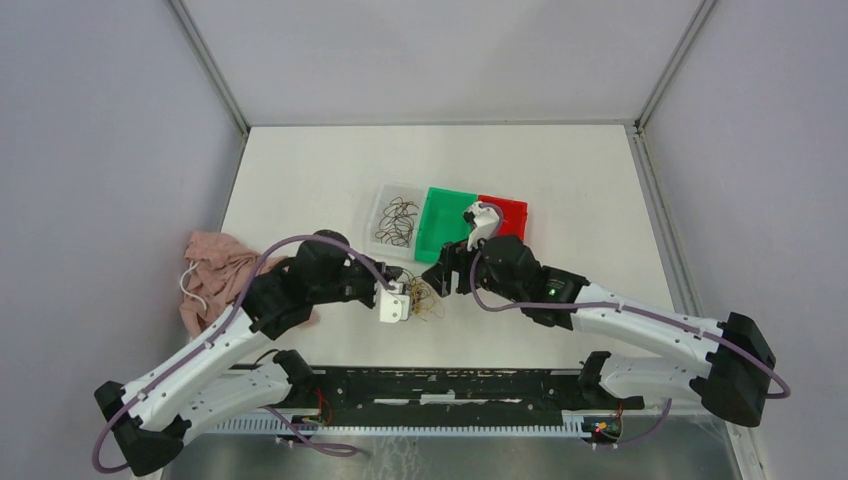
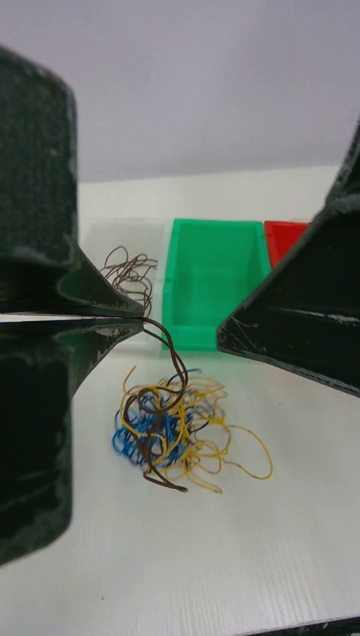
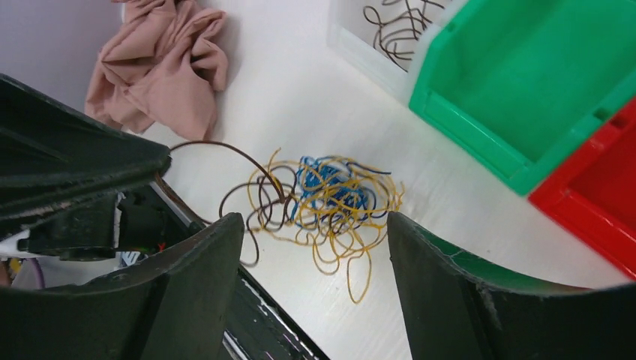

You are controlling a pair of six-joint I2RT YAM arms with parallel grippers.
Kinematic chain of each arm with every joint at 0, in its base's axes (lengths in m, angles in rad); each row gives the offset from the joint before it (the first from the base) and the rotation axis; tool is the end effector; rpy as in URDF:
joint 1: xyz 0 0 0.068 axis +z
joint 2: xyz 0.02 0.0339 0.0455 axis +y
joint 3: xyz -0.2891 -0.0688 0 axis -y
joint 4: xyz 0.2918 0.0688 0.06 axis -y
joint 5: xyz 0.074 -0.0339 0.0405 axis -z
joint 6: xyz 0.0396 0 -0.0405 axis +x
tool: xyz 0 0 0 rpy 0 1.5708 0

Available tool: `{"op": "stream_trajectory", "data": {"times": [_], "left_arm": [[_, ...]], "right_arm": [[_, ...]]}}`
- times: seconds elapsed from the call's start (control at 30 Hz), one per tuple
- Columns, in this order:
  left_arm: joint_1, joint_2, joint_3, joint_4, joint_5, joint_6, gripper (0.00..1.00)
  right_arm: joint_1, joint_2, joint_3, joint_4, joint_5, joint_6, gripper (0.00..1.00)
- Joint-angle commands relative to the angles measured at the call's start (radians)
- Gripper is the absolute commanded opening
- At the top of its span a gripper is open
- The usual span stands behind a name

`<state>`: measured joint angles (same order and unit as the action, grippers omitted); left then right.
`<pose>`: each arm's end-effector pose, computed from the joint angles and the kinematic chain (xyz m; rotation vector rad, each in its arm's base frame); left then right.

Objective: Untangle the cables

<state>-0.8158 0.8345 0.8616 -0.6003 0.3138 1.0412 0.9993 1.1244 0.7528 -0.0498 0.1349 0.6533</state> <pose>0.1348 -0.1611 0.3350 1.7998 1.1192 -0.2026 0.1625 0.2429 0.2779 -0.2722 2.0940 0.9082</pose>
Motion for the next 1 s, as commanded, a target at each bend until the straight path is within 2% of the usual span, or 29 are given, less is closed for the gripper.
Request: {"op": "stream_trajectory", "data": {"times": [0.0, 0.43, 0.97], "left_arm": [[-0.005, -0.075, -0.059, 0.115, 0.074, 0.138, 0.03], [-0.004, -0.145, -0.117, 0.276, 0.097, 0.134, 0.03], [-0.005, -0.241, -0.15, 0.423, 0.187, 0.25, 0.03]], "right_arm": [[-0.003, 0.043, 0.082, 0.018, -0.046, -0.046, 0.77], [-0.003, 0.098, 0.063, 0.158, -0.124, 0.007, 0.79], [-0.003, 0.221, 0.086, 0.236, -0.04, 0.025, 0.73]]}}
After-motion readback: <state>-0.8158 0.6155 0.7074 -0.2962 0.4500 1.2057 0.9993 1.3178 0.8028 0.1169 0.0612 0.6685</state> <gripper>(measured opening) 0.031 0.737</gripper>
